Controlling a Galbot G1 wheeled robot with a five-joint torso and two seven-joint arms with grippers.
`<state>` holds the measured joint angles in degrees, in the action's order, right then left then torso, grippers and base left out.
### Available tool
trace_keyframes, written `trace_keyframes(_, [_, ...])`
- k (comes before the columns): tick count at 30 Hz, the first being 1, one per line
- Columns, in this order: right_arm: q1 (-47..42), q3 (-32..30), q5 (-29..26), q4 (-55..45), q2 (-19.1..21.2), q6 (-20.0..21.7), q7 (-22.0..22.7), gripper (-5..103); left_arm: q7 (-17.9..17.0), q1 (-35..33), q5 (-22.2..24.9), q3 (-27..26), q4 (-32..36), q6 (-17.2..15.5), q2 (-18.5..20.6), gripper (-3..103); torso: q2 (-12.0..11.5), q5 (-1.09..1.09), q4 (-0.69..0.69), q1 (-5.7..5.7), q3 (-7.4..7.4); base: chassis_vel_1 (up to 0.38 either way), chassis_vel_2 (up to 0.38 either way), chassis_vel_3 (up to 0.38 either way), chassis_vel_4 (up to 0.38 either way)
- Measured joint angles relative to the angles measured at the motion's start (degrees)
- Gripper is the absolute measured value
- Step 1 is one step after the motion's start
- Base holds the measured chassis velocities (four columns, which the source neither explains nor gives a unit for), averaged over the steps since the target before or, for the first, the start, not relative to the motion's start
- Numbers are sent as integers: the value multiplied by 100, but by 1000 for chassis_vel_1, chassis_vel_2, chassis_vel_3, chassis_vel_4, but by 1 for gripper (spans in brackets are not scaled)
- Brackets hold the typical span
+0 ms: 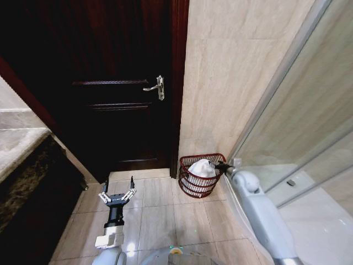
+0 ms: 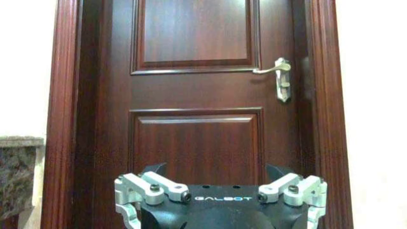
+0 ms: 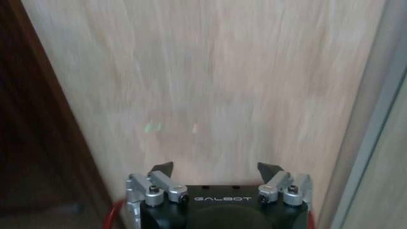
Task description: Discard the used towel into the hamper.
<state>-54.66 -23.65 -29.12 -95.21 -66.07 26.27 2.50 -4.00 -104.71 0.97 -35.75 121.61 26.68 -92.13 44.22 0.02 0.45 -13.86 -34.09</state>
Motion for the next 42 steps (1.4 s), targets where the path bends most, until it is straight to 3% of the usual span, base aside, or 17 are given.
trace_keyframes(1, [0, 0, 0, 0, 0, 0, 0, 91, 0, 0, 0, 0, 0, 0, 0, 100, 0, 0, 0, 0, 0, 0, 0, 0, 0])
trace_keyframes(3, [-363, -98, 135, -445, 48, -669, 19, 100, 1, 27, 25, 2, 6, -86, 0, 100, 0, -1, -2, 0, 0, 0, 0, 0, 0])
trace_keyframes(6, [-1092, -406, 558, -1158, 62, -1296, -62, 100, -13, 66, 87, 34, -7, -169, -1, 100, 0, -2, -2, 0, 1, 0, 0, 0, 0])
trace_keyframes(7, [-1092, -406, 558, -1158, 62, -1296, -62, 100, -13, 66, 87, 34, -7, -169, -1, 100, 0, -2, -2, 0, 1, 0, 0, 0, 0])
trace_keyframes(11, [-2541, -985, 881, -2081, -48, -1844, -317, 100, 60, 81, 148, 20, 0, -264, 0, 100, 0, -1, -6, 1, 1, 0, 0, 0, 0])
trace_keyframes(12, [-2541, -985, 881, -2081, -48, -1844, -317, 100, 60, 81, 148, 20, 0, -264, 0, 100, 0, -1, -6, 1, 1, 0, 0, 0, 0])
trace_keyframes(19, [-3719, -1658, 1216, -2449, -483, -2902, -543, 100, 298, 131, 255, -16, 5, -414, 0, 100, 1, -3, -3, 2, 1, 0, 0, 0, 0])
trace_keyframes(30, [-4131, -1912, 1245, -2494, -736, -3201, -635, 100, 759, 203, 389, 45, 95, -937, 0, 100, 0, -3, -2, 1, 0, 0, 0, 0, 0])
trace_keyframes(33, [-4157, -1897, 1218, -2512, -863, -3200, -655, 100, 715, 314, 697, -100, 342, -1452, 0, 100, 0, -2, -2, 1, 0, 0, 0, 0, 0])
trace_keyframes(35, [-4167, -1887, 1202, -2520, -897, -3198, -668, 100, 692, 341, 747, -151, 424, -1575, 9, 100, 0, -3, -2, 0, 0, 0, 0, 0, 0])
trace_keyframes(37, [-4193, -1883, 1185, -2539, -965, -3190, -697, 100, 683, 378, 877, -257, 647, -1863, 187, 100, 0, -1, -2, 0, 0, 0, 0, 0, 0])
trace_keyframes(39, [-4207, -1896, 1182, -2582, -1072, -3170, -712, 100, 683, 386, 1128, -344, 934, -2277, 605, 100, 1, -1, -3, 0, 0, 0, 0, 0, 0])
trace_keyframes(40, [-4207, -1896, 1182, -2582, -1072, -3170, -712, 100, 683, 386, 1128, -344, 934, -2277, 605, 100, 1, -1, -3, 0, 0, 0, 0, 0, 0])
trace_keyframes(42, [-4250, -1924, 1174, -2655, -1182, -3153, -722, 100, 693, 356, 1335, -379, 1008, -2357, 967, 100, 1, -3, -3, 0, 0, 0, 0, 0, 0])
